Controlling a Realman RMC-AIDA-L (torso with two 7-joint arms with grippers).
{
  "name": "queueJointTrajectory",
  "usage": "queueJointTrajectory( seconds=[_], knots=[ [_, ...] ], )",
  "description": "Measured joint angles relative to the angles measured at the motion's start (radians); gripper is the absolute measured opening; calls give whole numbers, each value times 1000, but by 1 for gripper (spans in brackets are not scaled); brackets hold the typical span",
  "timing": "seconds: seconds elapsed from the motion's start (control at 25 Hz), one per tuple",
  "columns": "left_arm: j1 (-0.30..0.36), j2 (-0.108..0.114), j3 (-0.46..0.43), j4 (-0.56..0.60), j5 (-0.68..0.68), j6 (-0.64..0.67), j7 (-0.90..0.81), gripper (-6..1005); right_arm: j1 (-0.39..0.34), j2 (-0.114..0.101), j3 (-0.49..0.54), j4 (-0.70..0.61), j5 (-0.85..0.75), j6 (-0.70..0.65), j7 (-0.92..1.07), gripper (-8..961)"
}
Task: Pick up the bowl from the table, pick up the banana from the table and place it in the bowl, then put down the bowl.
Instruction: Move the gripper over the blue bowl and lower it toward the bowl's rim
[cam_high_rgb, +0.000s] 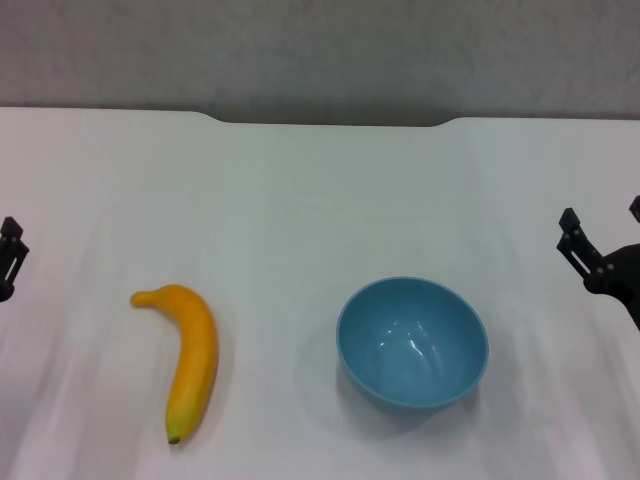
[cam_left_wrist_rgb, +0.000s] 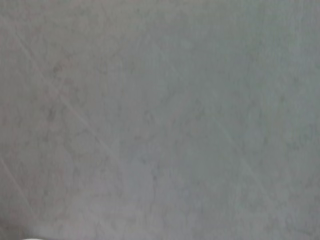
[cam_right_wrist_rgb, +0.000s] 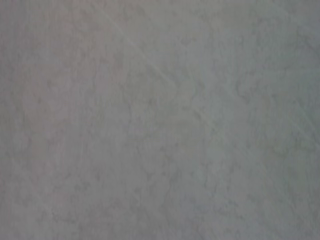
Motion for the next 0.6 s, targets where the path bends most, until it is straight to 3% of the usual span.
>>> queueJointTrajectory(
  seconds=[0.36, 0.6],
  knots=[
    [-21, 0, 98, -6, 14, -17, 49, 786, 2, 0, 0, 0, 0, 4, -1, 893],
    [-22, -2, 105, -24, 17, -18, 58, 789, 2, 0, 0, 0, 0, 9, -1, 892]
  ],
)
